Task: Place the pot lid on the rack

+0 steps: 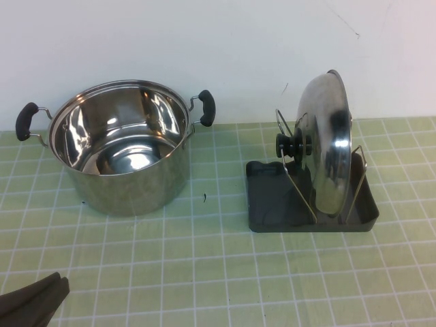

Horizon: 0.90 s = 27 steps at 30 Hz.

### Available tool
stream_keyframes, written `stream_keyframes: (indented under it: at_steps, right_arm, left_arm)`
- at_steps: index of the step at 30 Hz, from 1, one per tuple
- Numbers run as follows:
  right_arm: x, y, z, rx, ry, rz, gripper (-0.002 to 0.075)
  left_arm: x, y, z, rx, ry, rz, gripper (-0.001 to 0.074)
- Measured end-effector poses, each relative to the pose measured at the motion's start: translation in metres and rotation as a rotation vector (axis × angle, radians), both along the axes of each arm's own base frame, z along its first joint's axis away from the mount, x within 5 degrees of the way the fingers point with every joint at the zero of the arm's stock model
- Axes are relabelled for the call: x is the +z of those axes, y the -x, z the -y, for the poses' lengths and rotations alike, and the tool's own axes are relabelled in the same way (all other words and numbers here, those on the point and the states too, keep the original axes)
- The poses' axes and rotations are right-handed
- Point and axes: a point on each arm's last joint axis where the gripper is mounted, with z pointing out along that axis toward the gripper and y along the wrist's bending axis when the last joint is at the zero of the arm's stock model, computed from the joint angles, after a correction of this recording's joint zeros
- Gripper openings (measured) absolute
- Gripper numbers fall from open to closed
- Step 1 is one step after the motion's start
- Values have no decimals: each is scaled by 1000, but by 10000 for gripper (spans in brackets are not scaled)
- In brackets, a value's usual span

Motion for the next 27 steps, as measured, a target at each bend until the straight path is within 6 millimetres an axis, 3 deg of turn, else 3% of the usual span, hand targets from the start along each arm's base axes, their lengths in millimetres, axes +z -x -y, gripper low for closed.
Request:
stream_keyframes:
  at_steps: [4, 8, 13, 18, 27]
  right_arm:
    - [0, 0, 0, 0, -1, 0, 1]
    - [0, 0, 0, 0, -1, 0, 1]
    - [0, 0, 0, 0, -1, 0, 1]
    - [0, 0, 0, 2, -6, -2, 1]
    - [0, 0, 0, 2, -8, -3, 1]
  left_arm:
    - [-2, 2, -2, 4, 3, 7, 1]
    - [-6, 9, -18, 99, 95, -55, 1]
    - [-8, 21, -36, 230, 73, -5, 1]
    - [-14, 27, -40, 332, 65, -15, 0]
    - [-66, 16, -35, 486, 128, -105, 0]
